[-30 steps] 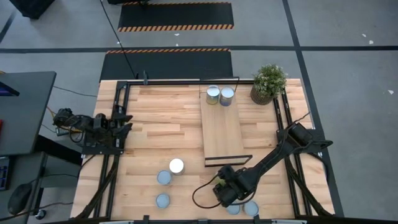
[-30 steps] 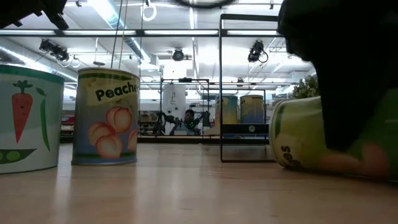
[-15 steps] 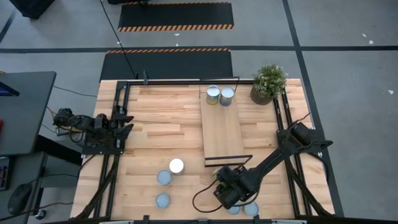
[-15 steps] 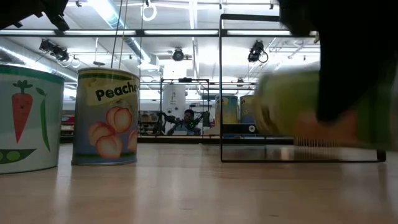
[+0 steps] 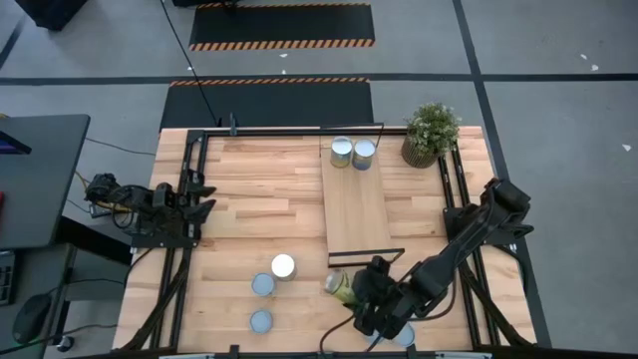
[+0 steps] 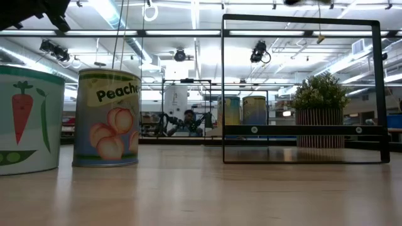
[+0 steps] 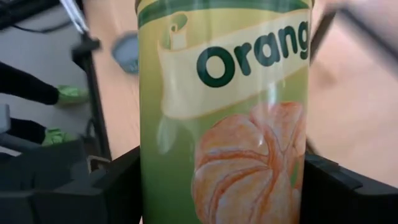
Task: Pick and place cans onto a shelf
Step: Put the canned oranges on the shelf
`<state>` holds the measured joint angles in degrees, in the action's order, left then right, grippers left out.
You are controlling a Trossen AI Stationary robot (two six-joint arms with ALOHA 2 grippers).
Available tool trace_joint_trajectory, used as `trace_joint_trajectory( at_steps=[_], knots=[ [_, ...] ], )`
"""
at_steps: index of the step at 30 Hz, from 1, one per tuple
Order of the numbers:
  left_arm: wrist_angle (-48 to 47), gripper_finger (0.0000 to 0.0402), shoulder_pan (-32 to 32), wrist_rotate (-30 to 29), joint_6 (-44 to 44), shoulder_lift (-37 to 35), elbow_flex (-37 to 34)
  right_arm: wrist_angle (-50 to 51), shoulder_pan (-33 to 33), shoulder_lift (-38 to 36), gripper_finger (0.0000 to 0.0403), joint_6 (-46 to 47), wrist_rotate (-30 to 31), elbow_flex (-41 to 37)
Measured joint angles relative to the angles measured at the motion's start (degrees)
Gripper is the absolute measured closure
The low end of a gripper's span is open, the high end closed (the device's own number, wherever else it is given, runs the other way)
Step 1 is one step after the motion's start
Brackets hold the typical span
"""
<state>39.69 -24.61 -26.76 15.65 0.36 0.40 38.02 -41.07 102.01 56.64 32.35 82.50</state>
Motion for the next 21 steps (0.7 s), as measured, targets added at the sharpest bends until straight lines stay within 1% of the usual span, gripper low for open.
trace_joint_trajectory(
  at_steps=[10, 16, 21],
  knots=[
    [-2.6, 0.0253, 0.0, 0.0, 0.0, 0.0, 0.0, -2.7, 2.7, -6.1, 0.0082, -18.3, 6.3, 0.0],
    [-2.7, 0.0253, 0.0, 0.0, 0.0, 0.0, 0.0, -5.1, 6.3, -9.0, 0.0082, -28.5, 5.8, 0.0],
    [-2.7, 0.0253, 0.0, 0.0, 0.0, 0.0, 0.0, -6.3, 8.8, -10.6, 0.0082, -33.9, 4.1, 0.0]
  ],
)
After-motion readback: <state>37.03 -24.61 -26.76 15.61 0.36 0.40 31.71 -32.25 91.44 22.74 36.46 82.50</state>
